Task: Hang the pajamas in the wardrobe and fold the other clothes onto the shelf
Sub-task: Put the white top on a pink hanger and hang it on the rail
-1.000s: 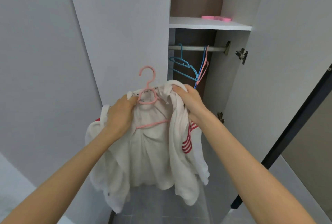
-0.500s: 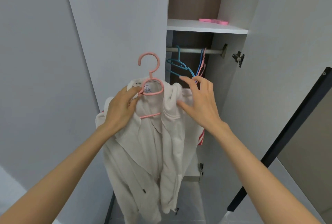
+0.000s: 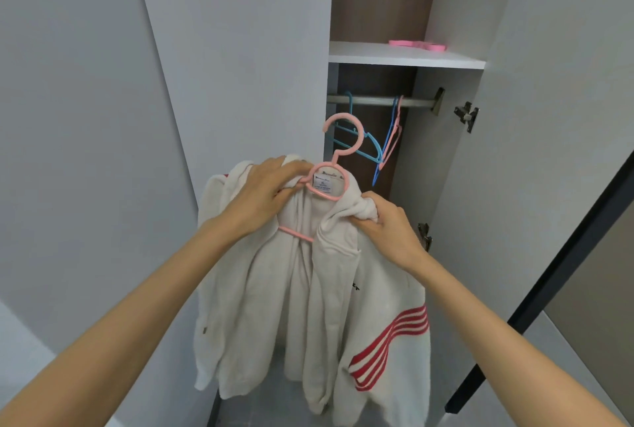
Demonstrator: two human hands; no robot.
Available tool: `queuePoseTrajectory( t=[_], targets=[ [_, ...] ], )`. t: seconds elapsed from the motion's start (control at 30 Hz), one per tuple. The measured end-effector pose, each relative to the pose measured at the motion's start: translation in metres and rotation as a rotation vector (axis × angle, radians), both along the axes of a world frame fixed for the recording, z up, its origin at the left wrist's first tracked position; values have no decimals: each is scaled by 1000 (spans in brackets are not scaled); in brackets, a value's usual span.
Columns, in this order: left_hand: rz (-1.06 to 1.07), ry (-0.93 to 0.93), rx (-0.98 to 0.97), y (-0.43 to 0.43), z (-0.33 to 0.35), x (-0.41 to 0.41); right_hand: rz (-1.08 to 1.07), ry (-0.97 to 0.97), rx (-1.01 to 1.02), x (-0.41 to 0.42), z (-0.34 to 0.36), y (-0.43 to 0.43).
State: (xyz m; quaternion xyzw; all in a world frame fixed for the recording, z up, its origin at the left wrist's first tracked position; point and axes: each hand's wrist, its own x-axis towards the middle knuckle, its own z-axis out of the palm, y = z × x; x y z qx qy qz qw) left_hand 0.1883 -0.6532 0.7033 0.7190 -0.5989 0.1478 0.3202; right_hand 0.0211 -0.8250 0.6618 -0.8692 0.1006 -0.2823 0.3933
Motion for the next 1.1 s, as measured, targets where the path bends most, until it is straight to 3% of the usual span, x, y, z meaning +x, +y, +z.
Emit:
queuePoseTrajectory(
  t=[0.1, 0.17, 0.27, 0.37, 0.53, 0.67, 0.8, 1.0, 1.1],
  targets=[
    [57, 73, -126, -7, 3, 2, -64, -90, 114, 4, -1, 3],
    [221, 172, -223, -6, -3, 6, -73, -135, 178, 3, 3, 2],
    [404, 365, -223, -7, -15, 11, -71, -157, 255, 2, 10, 1],
    [354, 470, -215, -14, -14, 11, -32, -150, 285, 3, 14, 3],
    [246, 459, -303, -19, 4, -4, 58, -12, 200, 2, 8, 2],
    [110, 290, -220, -24, 19, -18, 28, 50, 169, 3, -5, 5],
    [67, 373, -117, -26, 9, -17, -45, -3, 208, -1, -5, 0],
    [277, 463, 235, -29, -21, 0, -26, -78, 195, -10, 8, -13],
    [290, 487, 82, -32, -13, -3, -46, -92, 158, -15, 9, -21]
  ],
)
